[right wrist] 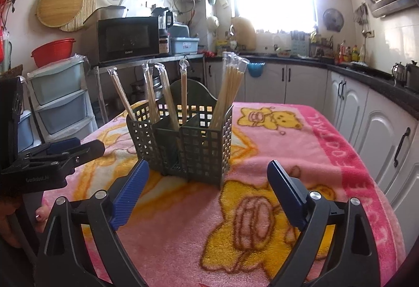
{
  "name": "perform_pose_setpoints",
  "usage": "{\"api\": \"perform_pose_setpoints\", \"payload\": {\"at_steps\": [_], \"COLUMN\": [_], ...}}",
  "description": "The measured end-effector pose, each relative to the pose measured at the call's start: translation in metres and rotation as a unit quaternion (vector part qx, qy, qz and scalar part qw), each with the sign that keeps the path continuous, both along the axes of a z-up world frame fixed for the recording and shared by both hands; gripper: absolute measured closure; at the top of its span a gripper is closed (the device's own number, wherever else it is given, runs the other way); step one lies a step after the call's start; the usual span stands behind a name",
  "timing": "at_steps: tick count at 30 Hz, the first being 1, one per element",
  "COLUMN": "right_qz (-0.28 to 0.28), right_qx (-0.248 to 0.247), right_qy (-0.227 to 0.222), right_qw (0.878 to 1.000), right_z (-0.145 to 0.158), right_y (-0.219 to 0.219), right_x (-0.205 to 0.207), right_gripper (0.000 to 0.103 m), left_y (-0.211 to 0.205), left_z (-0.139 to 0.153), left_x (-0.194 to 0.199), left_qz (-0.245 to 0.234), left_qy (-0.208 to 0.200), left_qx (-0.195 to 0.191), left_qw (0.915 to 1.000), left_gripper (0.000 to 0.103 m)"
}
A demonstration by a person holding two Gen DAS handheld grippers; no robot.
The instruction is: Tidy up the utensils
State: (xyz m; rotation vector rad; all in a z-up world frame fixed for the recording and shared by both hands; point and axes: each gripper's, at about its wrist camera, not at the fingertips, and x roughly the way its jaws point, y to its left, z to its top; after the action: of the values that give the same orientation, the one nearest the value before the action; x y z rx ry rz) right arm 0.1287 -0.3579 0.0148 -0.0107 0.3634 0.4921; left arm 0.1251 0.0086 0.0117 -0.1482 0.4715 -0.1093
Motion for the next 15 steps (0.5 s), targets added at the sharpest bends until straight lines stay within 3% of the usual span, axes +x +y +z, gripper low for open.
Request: {"api": "perform_pose_setpoints", "payload": {"at_steps": [15], "right_qz": [-0.018], "right_qx": [0.033], "right_qy": [-0.083], "right_qw": [0.996], "right_z": [-0.001], "right_y": [-0.005], "right_x": [-0.026], "right_gripper": [0.007], "left_y": [-0.010], "left_z": [-0.009], "left_x": [-0.021], "left_qz": [0.001], "left_qy": [-0.074], "left_qx": [0.013], "left_qw": [0.9972], "left_gripper": [0.010]}}
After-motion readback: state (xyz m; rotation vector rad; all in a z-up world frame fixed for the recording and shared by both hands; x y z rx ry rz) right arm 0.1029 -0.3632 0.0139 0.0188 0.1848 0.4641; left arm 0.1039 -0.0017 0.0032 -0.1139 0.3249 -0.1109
